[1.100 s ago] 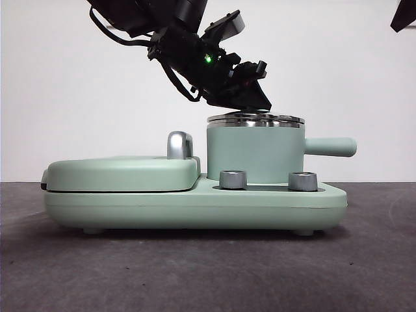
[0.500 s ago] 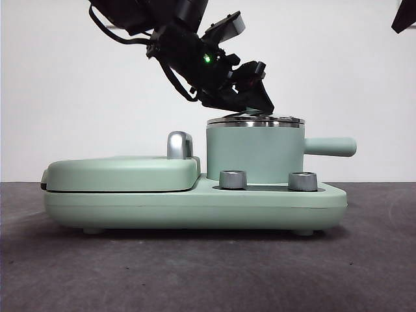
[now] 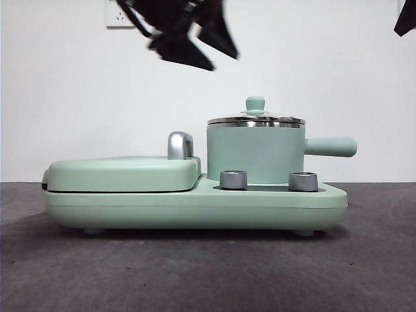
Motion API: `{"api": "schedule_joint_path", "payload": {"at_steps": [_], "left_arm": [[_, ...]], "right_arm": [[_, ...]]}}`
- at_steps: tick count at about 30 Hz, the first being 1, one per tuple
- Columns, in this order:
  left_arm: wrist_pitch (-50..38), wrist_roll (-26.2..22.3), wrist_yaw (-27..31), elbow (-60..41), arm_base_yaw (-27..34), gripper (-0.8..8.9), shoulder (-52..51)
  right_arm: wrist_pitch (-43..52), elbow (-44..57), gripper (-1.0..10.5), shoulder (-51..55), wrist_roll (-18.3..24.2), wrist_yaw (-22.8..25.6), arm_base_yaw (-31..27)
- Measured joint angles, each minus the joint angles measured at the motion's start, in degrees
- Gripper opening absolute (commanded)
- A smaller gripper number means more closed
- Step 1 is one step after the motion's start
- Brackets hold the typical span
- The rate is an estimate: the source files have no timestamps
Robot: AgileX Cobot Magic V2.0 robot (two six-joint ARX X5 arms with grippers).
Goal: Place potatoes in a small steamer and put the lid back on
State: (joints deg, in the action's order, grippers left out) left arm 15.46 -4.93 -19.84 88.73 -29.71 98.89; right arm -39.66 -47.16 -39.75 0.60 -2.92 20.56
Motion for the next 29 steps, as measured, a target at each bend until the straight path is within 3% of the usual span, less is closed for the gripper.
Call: {"api": "schedule_joint_path", "payload": {"at_steps": [4, 8, 17, 29], "left_arm": [[3.9, 4.1, -3.0, -1.0, 5.0, 3.1, -3.4], [5.9, 5.2, -3.9, -3.8, 9.4, 3.1, -8.8], [6.0, 7.1, -4.0, -20.2, 19.0, 3.08, -27.9], [6.3, 16.7, -4.1, -42.9, 22.1, 3.08, -51.8]], "right_arm": [[-0.3, 0.0, 3.3, 0.0, 0.0, 0.0, 0.0], [-0.9, 0.0, 3.3, 0.0, -0.1, 0.0, 0.0], [-1.4, 0.0, 3.3, 0.0, -0.9, 0.0, 0.0], [-1.4, 0.0, 3.3, 0.0, -0.9, -0.1, 0.0]]}}
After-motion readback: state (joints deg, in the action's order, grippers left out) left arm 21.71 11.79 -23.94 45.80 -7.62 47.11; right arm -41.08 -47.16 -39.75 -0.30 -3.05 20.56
